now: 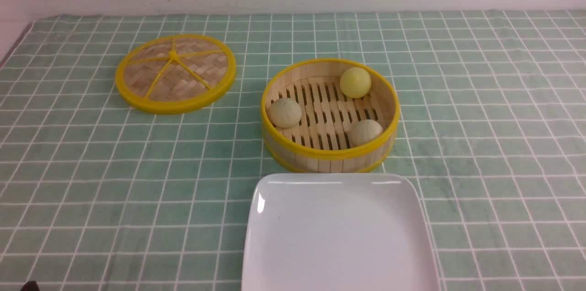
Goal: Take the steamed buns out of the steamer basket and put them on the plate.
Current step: Use the right arm to grab the steamed stuffed bun that is closest to it
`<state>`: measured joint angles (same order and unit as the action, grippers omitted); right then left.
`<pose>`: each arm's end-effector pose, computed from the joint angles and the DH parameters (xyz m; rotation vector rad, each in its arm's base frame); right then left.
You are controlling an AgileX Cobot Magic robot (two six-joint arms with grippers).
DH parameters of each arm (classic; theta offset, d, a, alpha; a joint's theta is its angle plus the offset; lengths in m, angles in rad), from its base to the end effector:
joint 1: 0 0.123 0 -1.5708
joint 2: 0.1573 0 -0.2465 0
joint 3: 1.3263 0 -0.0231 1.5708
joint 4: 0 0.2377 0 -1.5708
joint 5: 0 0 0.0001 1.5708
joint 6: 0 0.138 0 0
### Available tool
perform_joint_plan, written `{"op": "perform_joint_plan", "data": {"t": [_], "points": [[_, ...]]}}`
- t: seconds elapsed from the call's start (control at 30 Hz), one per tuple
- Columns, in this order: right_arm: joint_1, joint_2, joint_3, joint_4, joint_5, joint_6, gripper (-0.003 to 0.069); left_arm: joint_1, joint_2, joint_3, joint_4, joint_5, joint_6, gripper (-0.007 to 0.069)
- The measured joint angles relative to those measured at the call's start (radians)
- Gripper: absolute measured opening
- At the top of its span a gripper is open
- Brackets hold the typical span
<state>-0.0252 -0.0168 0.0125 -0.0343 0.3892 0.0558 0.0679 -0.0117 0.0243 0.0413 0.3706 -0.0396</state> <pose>0.1223 -0.0049 0.1617 0.0550 1.8675 -0.0129 0.1230 0.0104 0.1592 -0.0747 1.8654 0.0601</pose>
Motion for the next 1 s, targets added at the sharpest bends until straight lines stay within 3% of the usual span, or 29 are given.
{"op": "perform_joint_plan", "data": {"t": [0.7,1.0], "points": [[0.000,0.000,0.000,0.000,0.000,0.000,0.0242,-0.002,0.000,0.000,0.000,0.000,0.000,0.0345],[0.000,0.000,0.000,0.000,0.000,0.000,0.0242,-0.069,0.000,0.000,0.003,0.000,0.000,0.0345]]}}
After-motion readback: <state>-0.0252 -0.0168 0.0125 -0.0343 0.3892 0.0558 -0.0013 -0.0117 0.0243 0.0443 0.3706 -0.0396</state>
